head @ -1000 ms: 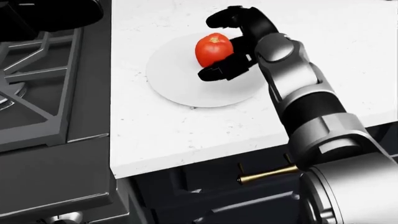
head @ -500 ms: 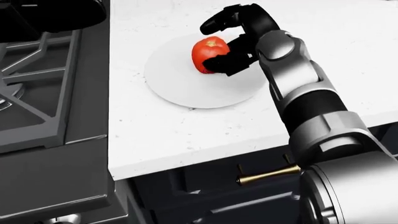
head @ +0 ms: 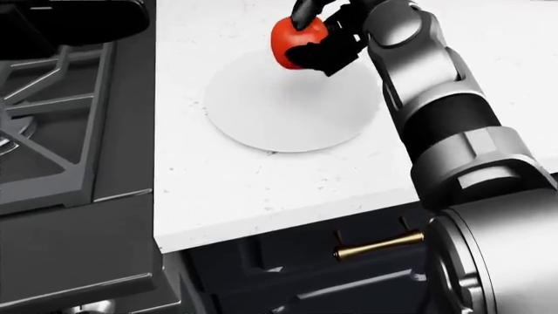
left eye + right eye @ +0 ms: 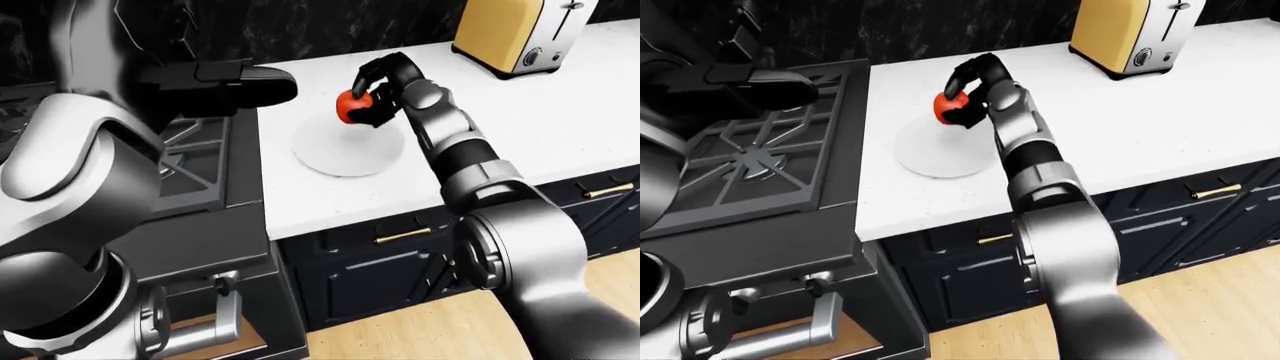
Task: Pick the tomato from the plate and place it in the pan.
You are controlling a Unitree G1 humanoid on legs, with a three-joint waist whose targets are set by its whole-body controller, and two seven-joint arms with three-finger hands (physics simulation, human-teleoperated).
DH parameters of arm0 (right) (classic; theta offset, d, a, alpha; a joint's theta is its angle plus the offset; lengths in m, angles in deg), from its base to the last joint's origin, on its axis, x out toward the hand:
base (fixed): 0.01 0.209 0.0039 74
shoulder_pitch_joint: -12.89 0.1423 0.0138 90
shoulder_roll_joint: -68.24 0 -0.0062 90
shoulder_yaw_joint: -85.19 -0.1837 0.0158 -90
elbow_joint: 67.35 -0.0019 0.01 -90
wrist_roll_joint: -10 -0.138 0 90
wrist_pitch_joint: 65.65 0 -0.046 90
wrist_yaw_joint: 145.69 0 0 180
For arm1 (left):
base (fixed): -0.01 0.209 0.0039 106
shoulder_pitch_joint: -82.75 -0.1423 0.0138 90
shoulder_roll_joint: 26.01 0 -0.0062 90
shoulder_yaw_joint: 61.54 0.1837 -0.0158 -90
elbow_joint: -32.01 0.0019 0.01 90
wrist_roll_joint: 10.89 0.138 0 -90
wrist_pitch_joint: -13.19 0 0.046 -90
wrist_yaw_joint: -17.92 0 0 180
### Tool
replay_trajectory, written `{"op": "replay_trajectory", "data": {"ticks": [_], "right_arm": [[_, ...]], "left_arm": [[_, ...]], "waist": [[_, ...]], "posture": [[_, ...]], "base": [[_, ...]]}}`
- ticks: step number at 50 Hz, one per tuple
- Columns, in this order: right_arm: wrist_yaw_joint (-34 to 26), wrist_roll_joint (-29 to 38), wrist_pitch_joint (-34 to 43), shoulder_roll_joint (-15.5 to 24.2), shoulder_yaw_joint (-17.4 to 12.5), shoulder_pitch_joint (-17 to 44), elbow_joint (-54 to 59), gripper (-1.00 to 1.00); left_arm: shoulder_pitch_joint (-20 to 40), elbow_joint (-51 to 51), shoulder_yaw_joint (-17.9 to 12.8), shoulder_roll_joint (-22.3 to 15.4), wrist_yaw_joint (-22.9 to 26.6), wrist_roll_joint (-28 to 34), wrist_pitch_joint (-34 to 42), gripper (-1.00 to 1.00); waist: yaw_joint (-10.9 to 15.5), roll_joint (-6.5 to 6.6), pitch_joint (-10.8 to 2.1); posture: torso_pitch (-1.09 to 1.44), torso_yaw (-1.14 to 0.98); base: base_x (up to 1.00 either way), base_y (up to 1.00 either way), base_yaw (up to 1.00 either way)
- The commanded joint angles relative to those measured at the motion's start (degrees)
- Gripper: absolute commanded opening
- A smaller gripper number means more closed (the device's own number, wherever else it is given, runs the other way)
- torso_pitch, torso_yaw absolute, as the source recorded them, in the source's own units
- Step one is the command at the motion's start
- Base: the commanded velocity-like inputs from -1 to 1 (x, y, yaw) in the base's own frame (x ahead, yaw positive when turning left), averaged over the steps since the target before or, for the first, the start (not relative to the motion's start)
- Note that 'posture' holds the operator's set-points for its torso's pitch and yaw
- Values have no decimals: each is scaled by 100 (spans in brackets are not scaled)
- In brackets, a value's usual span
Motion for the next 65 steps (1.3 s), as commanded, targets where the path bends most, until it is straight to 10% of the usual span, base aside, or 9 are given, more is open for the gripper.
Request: {"op": "replay_trajectory", "data": {"ticks": [1, 58, 65], "right_arm": [[41, -21, -132, 85, -31, 328, -327, -100], [-366, -302, 2958, -171, 90, -1773, -7384, -100], [-351, -305, 2942, -181, 88, -1811, -7388, -100]], "left_arm": [[177, -57, -99, -64, -24, 12, -121, 100], [245, -85, -82, -177, -195, -186, -203, 100], [265, -82, -69, -172, -217, -203, -202, 100]], "waist": [[-2, 5, -186], [34, -63, -125], [101, -36, -328]], "posture": [[0, 0], [0, 0], [0, 0]], "base": [[0, 0, 0], [0, 0, 0], [-20, 0, 0]]}}
